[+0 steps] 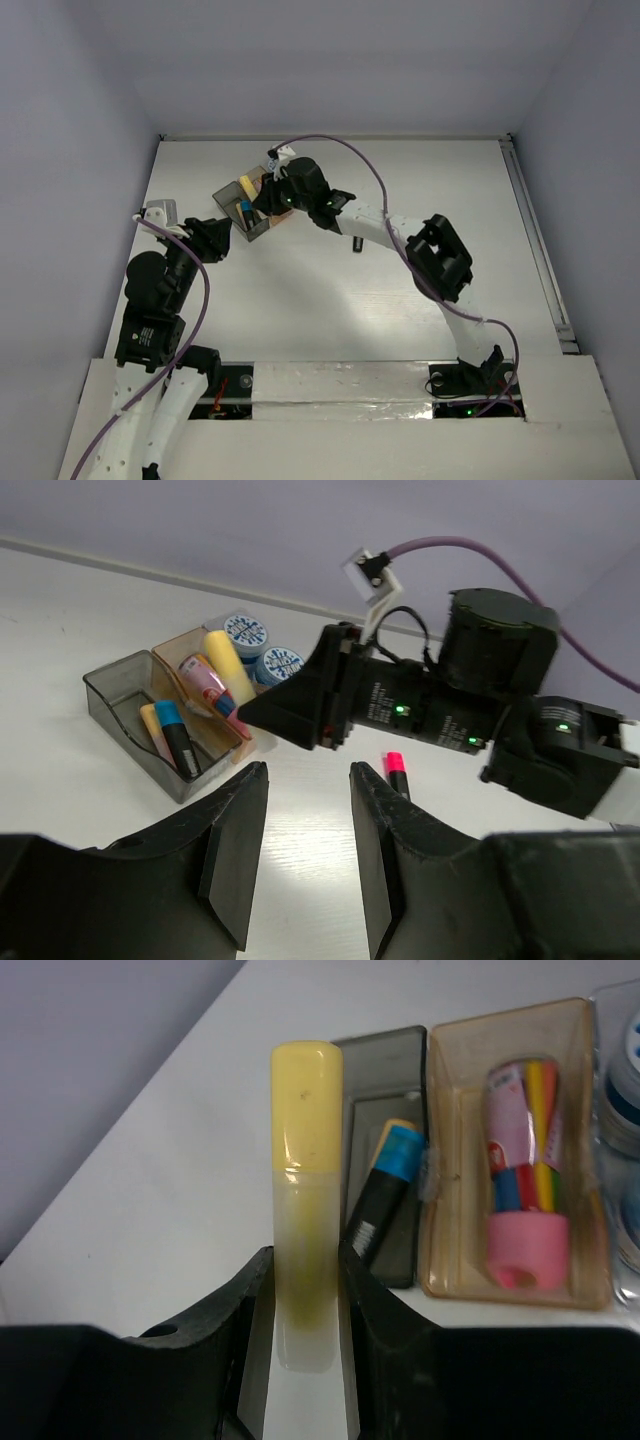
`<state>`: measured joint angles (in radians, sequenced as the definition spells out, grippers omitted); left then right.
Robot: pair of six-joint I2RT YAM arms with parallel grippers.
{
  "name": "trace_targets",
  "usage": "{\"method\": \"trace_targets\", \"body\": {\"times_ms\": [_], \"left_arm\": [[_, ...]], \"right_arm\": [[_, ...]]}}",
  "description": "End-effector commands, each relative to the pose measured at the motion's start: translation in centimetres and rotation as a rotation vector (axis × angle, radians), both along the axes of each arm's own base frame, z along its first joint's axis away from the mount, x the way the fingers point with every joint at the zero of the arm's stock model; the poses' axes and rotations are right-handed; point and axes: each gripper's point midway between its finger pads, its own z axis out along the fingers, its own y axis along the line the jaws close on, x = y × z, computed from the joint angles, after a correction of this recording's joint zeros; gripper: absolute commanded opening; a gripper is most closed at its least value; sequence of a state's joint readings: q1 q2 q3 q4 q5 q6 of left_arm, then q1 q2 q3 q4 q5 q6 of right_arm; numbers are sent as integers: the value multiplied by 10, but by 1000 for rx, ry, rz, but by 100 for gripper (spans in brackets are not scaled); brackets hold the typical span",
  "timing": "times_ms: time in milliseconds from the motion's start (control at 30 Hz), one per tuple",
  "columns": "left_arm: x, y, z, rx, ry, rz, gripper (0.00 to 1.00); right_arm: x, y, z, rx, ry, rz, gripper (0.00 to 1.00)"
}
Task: Sort the stationery into containers
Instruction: Place the pen in the storage box, then pick up the pen from the center of the board.
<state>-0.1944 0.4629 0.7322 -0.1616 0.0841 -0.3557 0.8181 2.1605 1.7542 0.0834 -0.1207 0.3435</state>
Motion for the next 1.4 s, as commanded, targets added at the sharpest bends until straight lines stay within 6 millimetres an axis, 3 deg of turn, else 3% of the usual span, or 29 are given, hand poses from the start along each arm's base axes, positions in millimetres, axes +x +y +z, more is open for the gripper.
{"method": "trace_targets", "body": {"times_ms": [0,133,267,367,433,500,667,767,800,867,900,933,1033,1067,1100,1133,1167,1200,1233,1300,1367], "left_arm": [[0,3,12,1,-50,10,35],[1,0,10,0,-45,-4,35],[2,0,11,2,-44,-2,35],[1,0,11,3,-49,-7,35],[2,2,11,1,-50,5,35],[3,0,10,2,-44,-4,35],[3,1,10,1,-45,2,35],[2,0,10,2,-44,-5,35],[2,2,10,4,-45,2,35],[1,3,11,3,-48,9,35],[2,3,11,3,-48,7,35],[2,2,11,4,-46,4,35],[-2,2,13,0,-58,-1,35],[-3,3,14,-1,-61,4,35],[-2,4,13,0,-58,10,35],[-1,3,13,0,-56,7,35],[0,2,12,-1,-53,1,35],[-1,-1,13,-1,-56,-16,35],[-1,-1,13,-4,-57,-18,35],[-1,0,13,-4,-57,-8,35],[2,0,11,-1,-47,-5,35]], "right_arm": [[3,37,20,122,-16,96,18],[17,54,2,89,4,104,21],[26,56,3,82,-26,83,24],[31,58,12,65,-57,90,38],[30,55,11,51,-53,87,56],[26,52,13,50,-48,88,66],[25,47,27,74,-75,74,69],[21,25,28,42,-88,12,48],[17,3,19,-1,-83,-50,22],[20,-31,11,-55,-101,-183,0],[16,-46,5,-81,-94,-222,0],[7,-79,-11,-133,-62,-272,0],[13,-153,-36,-195,20,-433,0],[8,-194,-51,-222,84,-501,0],[4,-210,-56,-226,108,-518,0],[2,-225,-59,-230,121,-537,6],[-5,-239,-66,-257,136,-543,18],[-2,-248,-69,-272,149,-551,45],[-11,-254,-81,-334,191,-536,55],[-11,-252,-87,-377,213,-503,69],[-13,-250,-92,-383,227,-492,73]]}}
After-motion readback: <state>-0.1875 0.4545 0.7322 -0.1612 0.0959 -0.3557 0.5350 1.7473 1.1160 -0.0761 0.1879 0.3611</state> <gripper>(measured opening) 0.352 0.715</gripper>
